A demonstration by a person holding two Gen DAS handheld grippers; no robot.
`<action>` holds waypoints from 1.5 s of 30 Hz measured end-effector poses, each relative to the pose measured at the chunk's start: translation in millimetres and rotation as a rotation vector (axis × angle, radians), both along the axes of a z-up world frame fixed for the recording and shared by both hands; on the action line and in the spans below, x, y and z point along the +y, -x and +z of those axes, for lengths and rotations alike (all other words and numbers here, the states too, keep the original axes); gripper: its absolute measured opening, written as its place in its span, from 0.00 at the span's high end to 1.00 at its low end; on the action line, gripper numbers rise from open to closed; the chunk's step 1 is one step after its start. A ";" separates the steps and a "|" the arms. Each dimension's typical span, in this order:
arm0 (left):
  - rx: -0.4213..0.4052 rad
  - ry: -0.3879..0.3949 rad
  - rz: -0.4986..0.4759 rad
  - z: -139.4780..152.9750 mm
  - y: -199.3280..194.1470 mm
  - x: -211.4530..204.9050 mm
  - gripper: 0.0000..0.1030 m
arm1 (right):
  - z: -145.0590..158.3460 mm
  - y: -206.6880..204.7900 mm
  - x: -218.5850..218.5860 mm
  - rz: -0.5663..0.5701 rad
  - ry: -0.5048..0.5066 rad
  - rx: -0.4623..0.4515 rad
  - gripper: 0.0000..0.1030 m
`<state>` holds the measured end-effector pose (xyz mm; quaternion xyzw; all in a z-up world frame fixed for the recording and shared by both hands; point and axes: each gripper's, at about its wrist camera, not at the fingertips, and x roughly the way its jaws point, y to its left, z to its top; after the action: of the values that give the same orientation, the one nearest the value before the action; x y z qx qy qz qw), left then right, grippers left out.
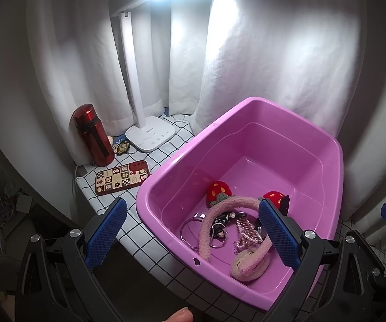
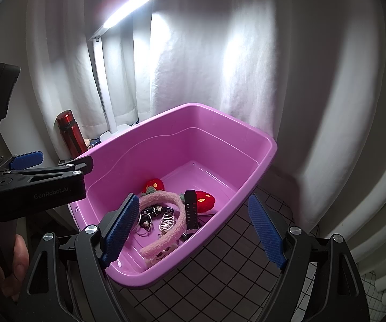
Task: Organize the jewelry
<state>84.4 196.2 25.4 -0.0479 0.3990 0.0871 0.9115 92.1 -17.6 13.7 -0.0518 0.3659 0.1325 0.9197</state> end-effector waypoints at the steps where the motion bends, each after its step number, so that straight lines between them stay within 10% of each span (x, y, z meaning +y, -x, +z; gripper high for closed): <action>1: -0.001 -0.001 0.000 0.2 0.2 0.6 0.06 | 0.2 -0.3 -0.1 0.000 0.000 0.000 0.23; 45: 0.003 0.029 -0.001 -4.1 0.0 0.9 0.06 | 2.2 3.5 3.3 0.005 0.009 -0.005 0.23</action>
<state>84.4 197.0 21.3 -0.0609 0.4018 0.0809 0.9101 88.6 -14.2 15.9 -0.0575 0.3638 0.1331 0.9201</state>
